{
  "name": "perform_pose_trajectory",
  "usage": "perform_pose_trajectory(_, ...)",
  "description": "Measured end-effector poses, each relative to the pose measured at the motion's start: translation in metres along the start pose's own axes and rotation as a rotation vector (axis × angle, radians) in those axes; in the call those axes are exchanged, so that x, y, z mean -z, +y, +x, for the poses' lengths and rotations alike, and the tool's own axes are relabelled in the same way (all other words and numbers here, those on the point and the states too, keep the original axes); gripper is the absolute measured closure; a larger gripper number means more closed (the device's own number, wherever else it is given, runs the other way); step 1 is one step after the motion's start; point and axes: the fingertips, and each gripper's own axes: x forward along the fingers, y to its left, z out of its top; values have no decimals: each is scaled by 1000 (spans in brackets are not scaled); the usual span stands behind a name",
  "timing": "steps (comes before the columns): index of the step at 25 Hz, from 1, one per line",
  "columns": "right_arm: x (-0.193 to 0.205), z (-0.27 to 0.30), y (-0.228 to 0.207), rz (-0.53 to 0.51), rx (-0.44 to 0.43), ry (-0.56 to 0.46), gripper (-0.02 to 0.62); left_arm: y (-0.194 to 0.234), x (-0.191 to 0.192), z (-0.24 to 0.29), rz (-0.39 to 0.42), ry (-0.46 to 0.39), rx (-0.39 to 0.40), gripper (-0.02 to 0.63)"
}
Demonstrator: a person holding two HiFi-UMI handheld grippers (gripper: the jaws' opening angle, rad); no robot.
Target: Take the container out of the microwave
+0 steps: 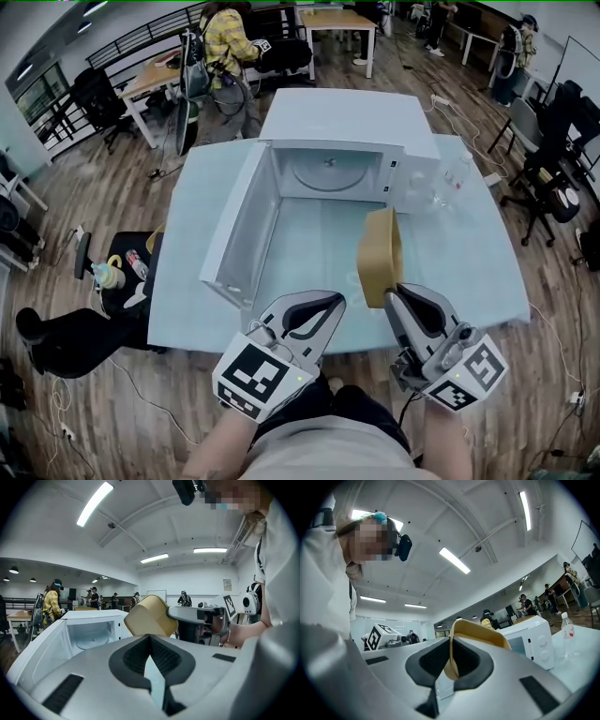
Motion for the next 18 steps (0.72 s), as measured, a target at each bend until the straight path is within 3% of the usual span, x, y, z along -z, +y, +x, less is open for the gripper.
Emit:
perform_pose_trajectory(10,13,-9,2,14,15,21,568,-5,7,-3,-75,1,13,592)
perform_pose_trajectory(18,29,-2,19,27,-22,55,568,-6,9,-4,-81,6,1,592)
